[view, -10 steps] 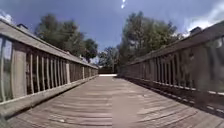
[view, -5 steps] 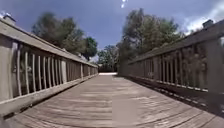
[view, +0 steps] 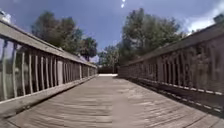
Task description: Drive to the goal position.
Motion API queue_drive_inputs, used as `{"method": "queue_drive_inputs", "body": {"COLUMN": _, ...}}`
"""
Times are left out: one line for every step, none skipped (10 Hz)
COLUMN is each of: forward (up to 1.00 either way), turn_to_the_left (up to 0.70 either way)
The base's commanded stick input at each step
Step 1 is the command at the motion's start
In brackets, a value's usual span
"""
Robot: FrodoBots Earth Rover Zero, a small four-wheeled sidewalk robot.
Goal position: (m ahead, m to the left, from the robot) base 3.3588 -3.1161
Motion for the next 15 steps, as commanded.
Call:
{"method": "queue_drive_inputs", "body": {"forward": 0.5, "turn_to_the_left": 0.0}}
{"method": "queue_drive_inputs", "body": {"forward": 0.5, "turn_to_the_left": 0.0}}
{"method": "queue_drive_inputs", "body": {"forward": 0.5, "turn_to_the_left": 0.0}}
{"method": "queue_drive_inputs", "body": {"forward": 0.5, "turn_to_the_left": 0.0}}
{"method": "queue_drive_inputs", "body": {"forward": 0.5, "turn_to_the_left": 0.0}}
{"method": "queue_drive_inputs", "body": {"forward": 0.5, "turn_to_the_left": 0.0}}
{"method": "queue_drive_inputs", "body": {"forward": 0.5, "turn_to_the_left": 0.0}}
{"method": "queue_drive_inputs", "body": {"forward": 0.5, "turn_to_the_left": 0.0}}
{"method": "queue_drive_inputs", "body": {"forward": 0.5, "turn_to_the_left": 0.0}}
{"method": "queue_drive_inputs", "body": {"forward": 0.5, "turn_to_the_left": 0.0}}
{"method": "queue_drive_inputs", "body": {"forward": 0.5, "turn_to_the_left": 0.0}}
{"method": "queue_drive_inputs", "body": {"forward": 0.5, "turn_to_the_left": 0.0}}
{"method": "queue_drive_inputs", "body": {"forward": 0.5, "turn_to_the_left": 0.0}}
{"method": "queue_drive_inputs", "body": {"forward": 0.5, "turn_to_the_left": 0.0}}
{"method": "queue_drive_inputs", "body": {"forward": 0.5, "turn_to_the_left": 0.0}}
